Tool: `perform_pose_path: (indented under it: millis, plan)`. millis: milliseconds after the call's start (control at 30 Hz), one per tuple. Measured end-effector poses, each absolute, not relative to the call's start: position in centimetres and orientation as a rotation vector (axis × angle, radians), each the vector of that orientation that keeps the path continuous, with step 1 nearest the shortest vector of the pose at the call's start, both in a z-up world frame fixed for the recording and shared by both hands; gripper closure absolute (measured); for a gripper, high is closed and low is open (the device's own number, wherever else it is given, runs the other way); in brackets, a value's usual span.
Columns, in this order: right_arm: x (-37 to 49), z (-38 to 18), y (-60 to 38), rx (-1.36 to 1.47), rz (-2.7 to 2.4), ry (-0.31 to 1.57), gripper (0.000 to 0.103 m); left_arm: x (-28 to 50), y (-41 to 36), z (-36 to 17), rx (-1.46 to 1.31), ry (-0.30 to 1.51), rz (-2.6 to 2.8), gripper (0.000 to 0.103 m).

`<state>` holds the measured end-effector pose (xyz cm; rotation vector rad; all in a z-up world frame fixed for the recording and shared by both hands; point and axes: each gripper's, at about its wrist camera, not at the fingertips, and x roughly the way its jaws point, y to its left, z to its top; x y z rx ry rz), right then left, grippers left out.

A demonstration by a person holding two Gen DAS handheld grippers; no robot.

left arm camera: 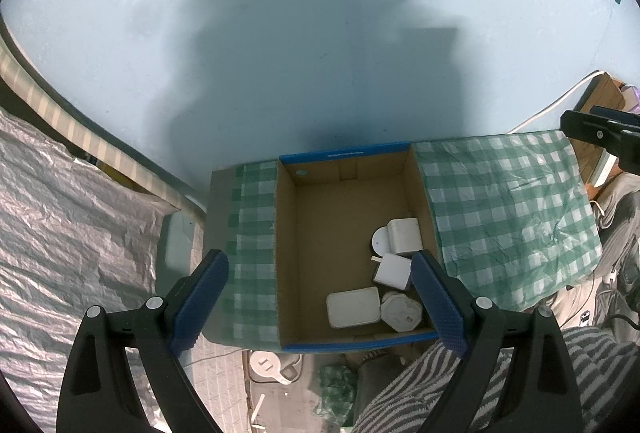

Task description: Organize rigid objects

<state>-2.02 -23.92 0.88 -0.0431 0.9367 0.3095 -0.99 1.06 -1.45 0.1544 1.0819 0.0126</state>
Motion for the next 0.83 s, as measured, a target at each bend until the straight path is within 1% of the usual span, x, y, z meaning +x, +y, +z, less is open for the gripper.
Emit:
perform_pose_path:
  millis: [833]
  plan:
    - [-2.13, 0.55, -24.65, -0.036, 0.3, 0.935, 0.024, -0.76, 0.35, -1.58, 0.149, 1.087, 0.003, 0.009]
